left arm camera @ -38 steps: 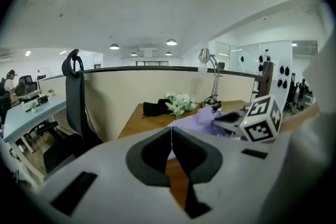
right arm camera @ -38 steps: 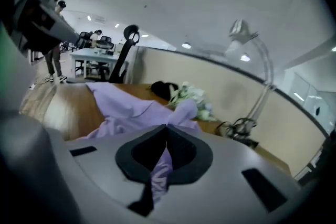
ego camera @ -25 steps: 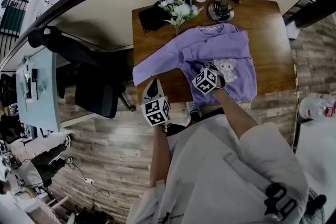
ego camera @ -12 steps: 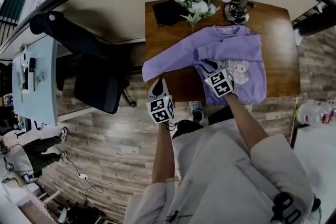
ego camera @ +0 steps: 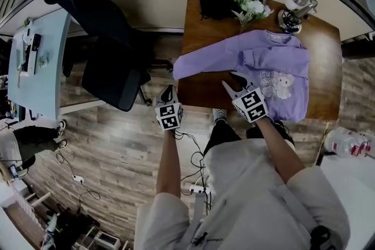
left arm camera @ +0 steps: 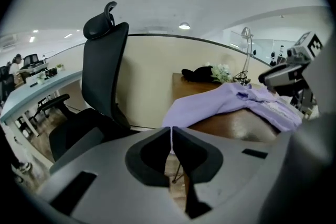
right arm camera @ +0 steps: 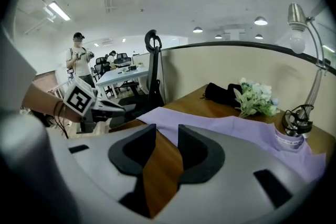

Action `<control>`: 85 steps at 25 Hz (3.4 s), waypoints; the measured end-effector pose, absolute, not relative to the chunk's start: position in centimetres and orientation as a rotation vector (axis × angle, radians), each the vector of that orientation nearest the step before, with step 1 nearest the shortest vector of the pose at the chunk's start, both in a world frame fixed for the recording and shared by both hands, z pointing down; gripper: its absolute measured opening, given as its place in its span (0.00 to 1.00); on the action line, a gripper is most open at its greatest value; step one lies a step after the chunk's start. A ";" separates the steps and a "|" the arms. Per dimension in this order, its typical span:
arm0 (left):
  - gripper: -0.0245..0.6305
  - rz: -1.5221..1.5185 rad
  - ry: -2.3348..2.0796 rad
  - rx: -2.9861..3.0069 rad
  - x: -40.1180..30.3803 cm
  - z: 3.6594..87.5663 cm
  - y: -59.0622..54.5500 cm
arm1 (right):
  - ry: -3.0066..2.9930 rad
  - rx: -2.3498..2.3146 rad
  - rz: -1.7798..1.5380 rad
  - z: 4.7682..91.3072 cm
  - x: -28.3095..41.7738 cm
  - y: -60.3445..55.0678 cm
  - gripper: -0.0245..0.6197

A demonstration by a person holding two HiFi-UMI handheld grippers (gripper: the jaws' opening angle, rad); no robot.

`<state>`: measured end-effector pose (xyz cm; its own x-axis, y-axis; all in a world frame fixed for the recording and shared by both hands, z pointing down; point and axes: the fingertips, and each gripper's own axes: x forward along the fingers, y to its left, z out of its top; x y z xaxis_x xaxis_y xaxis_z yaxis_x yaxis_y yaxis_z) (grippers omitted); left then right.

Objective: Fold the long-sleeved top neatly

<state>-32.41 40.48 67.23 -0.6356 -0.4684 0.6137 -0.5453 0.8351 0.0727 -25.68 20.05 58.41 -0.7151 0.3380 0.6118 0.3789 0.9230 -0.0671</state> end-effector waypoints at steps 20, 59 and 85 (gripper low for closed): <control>0.24 0.299 -2.070 1.256 -34.5 77.4 38.8 | -2.437 -0.633 -0.074 55.0 -26.8 26.1 0.25; 0.10 1.836 -2.166 1.335 -32.5 47.4 23.8 | -2.463 -0.817 -0.902 48.1 -31.0 26.0 0.30; 0.07 0.024 -2.697 0.928 -28.8 46.8 17.0 | -2.883 -0.256 -0.066 43.5 -25.9 1.5 0.07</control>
